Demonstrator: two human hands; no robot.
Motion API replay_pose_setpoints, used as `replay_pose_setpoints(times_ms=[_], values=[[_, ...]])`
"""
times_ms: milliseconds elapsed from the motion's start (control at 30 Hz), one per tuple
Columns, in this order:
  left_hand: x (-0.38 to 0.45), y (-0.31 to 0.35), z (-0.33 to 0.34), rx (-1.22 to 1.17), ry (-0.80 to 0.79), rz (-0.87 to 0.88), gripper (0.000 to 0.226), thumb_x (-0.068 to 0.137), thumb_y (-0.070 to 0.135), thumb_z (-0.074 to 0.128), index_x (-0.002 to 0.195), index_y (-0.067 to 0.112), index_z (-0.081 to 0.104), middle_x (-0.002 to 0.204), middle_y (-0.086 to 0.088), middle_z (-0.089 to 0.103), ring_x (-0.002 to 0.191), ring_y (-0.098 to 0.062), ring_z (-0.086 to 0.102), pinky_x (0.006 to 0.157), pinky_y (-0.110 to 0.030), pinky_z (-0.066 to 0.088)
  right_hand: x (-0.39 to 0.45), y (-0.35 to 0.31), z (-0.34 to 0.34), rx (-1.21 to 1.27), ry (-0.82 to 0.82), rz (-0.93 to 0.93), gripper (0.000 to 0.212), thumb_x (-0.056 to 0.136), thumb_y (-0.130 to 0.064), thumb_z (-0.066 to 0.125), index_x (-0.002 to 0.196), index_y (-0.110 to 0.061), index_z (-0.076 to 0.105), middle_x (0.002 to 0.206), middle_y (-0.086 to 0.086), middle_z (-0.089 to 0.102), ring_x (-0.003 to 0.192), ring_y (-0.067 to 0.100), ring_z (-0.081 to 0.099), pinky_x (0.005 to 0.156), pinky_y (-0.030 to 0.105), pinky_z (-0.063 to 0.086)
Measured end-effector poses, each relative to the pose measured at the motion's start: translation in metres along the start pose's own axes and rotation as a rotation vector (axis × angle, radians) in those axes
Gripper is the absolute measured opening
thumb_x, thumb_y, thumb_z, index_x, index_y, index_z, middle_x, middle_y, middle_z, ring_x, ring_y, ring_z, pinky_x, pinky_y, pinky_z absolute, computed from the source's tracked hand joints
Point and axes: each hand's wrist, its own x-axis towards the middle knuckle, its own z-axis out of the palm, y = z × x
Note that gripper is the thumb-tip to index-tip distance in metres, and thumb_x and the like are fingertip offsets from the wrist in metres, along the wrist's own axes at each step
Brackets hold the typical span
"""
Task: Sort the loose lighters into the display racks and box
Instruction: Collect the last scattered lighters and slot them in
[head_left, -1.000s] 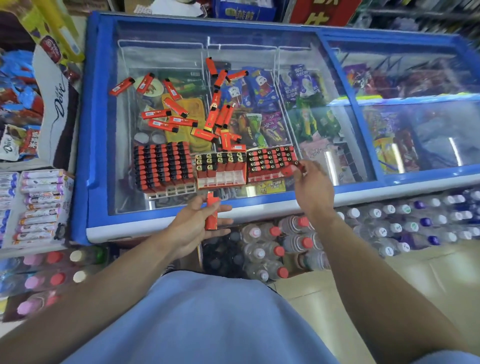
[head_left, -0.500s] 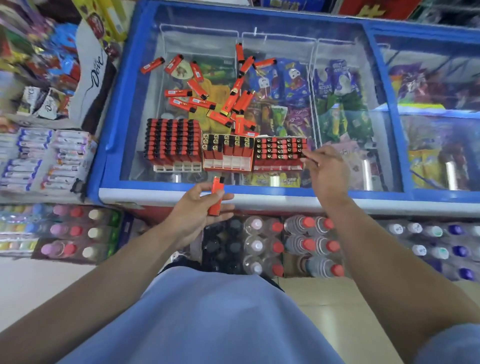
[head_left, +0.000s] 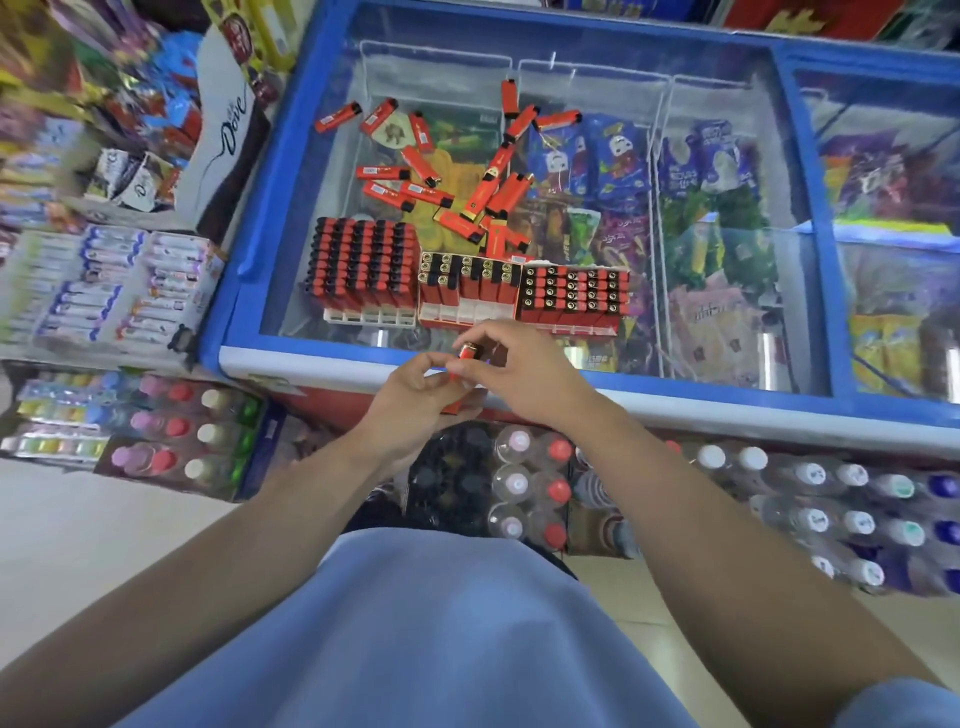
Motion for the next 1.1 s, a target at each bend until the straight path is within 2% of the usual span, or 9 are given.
replay_pose_setpoints(times_ms=[100, 233, 300, 400, 533, 733, 833, 967, 1100], values=[[0.001, 0.001, -0.005, 0.067, 0.063, 0.023, 0.027, 0.098, 0.014, 0.068, 0.122, 0.007, 0.056, 0.121, -0.016, 0.072, 0.109, -0.021, 0.069, 0.1, -0.04, 0.056, 0.014, 0.003, 0.0, 0.078, -0.031, 0.043, 0.015, 0.088, -0.036, 0.078, 0.094, -0.022, 0.075, 0.085, -0.008, 0.073, 0.072, 0.015, 0.066, 0.07, 0.03, 0.053], [0.004, 0.005, -0.025, 0.66, 0.095, 0.164, 0.054, 0.097, 0.032, 0.068, 0.146, 0.031, 0.044, 0.157, 0.013, 0.041, 0.14, -0.004, 0.038, 0.111, -0.028, 0.033, 0.037, 0.013, -0.012, -0.067, 0.303, 0.131, 0.024, 0.088, -0.037, 0.078, 0.108, -0.023, 0.079, 0.079, -0.006, 0.069, 0.055, 0.005, 0.055, 0.059, 0.017, 0.042], [0.012, 0.011, -0.037, 0.982, 0.05, 0.289, 0.072, 0.097, 0.032, 0.068, 0.158, 0.03, 0.03, 0.168, 0.013, 0.019, 0.152, -0.006, 0.016, 0.123, -0.032, 0.018, 0.048, 0.014, -0.013, -0.2, 0.307, 0.133, 0.031, 0.096, -0.035, 0.07, 0.122, -0.02, 0.075, 0.095, 0.002, 0.074, 0.063, 0.008, 0.061, 0.073, 0.024, 0.05], [0.038, 0.024, -0.049, 1.462, 0.005, 0.419, 0.092, 0.097, 0.036, 0.066, 0.165, 0.024, 0.004, 0.171, 0.005, -0.014, 0.156, -0.019, -0.018, 0.128, -0.047, -0.004, 0.061, 0.007, -0.007, -0.373, 0.185, 0.115, 0.033, 0.104, -0.029, 0.058, 0.134, -0.017, 0.066, 0.123, 0.01, 0.071, 0.099, 0.024, 0.069, 0.094, 0.034, 0.052], [0.072, 0.043, -0.057, 1.765, -0.047, 0.409, 0.101, 0.097, 0.043, 0.059, 0.162, 0.02, -0.014, 0.167, 0.0, -0.029, 0.151, -0.027, -0.032, 0.123, -0.054, -0.016, 0.068, 0.008, 0.005, -0.358, 0.224, 0.208, 0.028, 0.104, -0.022, 0.058, 0.131, -0.016, 0.063, 0.119, 0.008, 0.072, 0.096, 0.023, 0.07, 0.083, 0.034, 0.057], [0.09, 0.035, -0.072, 1.848, -0.094, 0.47, 0.108, 0.095, 0.045, 0.058, 0.159, 0.018, -0.024, 0.165, -0.001, -0.033, 0.149, -0.029, -0.037, 0.12, -0.058, -0.021, 0.076, 0.015, 0.014, -0.404, 0.344, 0.149, 0.026, 0.099, -0.027, 0.066, 0.122, -0.017, 0.073, 0.103, 0.006, 0.075, 0.086, 0.024, 0.071, 0.079, 0.037, 0.057], [0.091, 0.034, -0.077, 1.803, -0.12, 0.506, 0.101, 0.097, 0.046, 0.056, 0.162, 0.019, -0.016, 0.167, 0.001, -0.029, 0.15, -0.027, -0.035, 0.119, -0.056, -0.024, 0.078, 0.018, 0.019, -0.475, 0.385, 0.105, 0.025, 0.093, -0.021, 0.073, 0.118, -0.017, 0.076, 0.086, 0.004, 0.072, 0.067, 0.024, 0.066, 0.061, 0.032, 0.053], [0.097, 0.039, -0.075, 1.524, -0.109, 0.662, 0.074, 0.101, 0.035, 0.053, 0.163, 0.017, 0.016, 0.172, 0.0, 0.005, 0.157, -0.022, -0.017, 0.124, -0.052, -0.016, 0.078, 0.022, 0.028, -0.666, 0.379, 0.103, 0.03, 0.091, -0.017, 0.075, 0.119, -0.023, 0.076, 0.076, 0.001, 0.066, 0.058, 0.028, 0.065, 0.048, 0.029, 0.046], [0.125, 0.078, -0.066, 1.212, -0.055, 0.855, 0.046, 0.097, 0.009, 0.051, 0.143, 0.008, 0.054, 0.153, -0.008, 0.048, 0.152, -0.029, 0.027, 0.128, -0.042, 0.012, 0.079, 0.008, 0.013, -0.602, 0.615, -0.003, 0.021, 0.096, -0.034, 0.066, 0.108, -0.023, 0.079, 0.083, -0.004, 0.069, 0.066, 0.018, 0.064, 0.051, 0.024, 0.046]])
